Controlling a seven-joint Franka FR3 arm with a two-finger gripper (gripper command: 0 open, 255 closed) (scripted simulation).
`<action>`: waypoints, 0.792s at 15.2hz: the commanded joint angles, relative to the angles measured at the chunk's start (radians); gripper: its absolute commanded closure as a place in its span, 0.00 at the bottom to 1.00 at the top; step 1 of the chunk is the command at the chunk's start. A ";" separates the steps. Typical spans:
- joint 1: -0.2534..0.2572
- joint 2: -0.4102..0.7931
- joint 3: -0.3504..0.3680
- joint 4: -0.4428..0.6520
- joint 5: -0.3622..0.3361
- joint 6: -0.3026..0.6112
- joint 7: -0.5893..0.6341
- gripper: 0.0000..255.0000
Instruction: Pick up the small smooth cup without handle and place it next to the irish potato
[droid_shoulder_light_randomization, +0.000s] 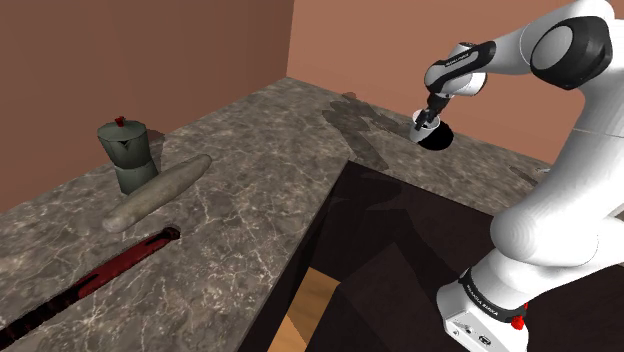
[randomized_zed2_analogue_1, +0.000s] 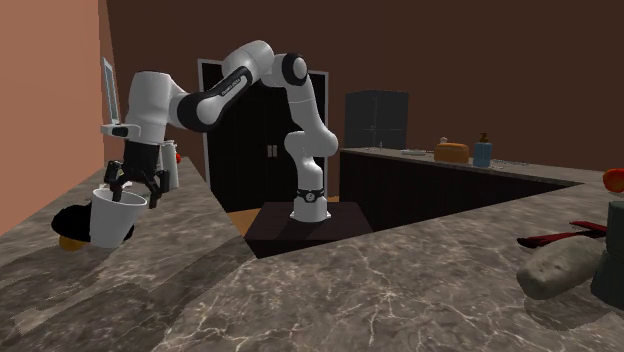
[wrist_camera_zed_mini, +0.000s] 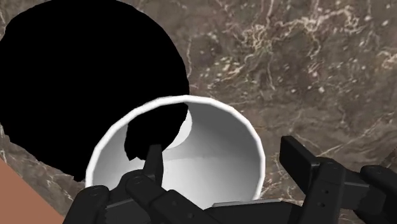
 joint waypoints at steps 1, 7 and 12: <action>0.002 -0.024 -0.001 0.000 -0.003 -0.024 0.001 0.00; 0.008 -0.085 -0.002 0.010 -0.011 -0.094 0.006 0.00; 0.008 -0.085 -0.002 0.010 -0.011 -0.094 0.006 0.00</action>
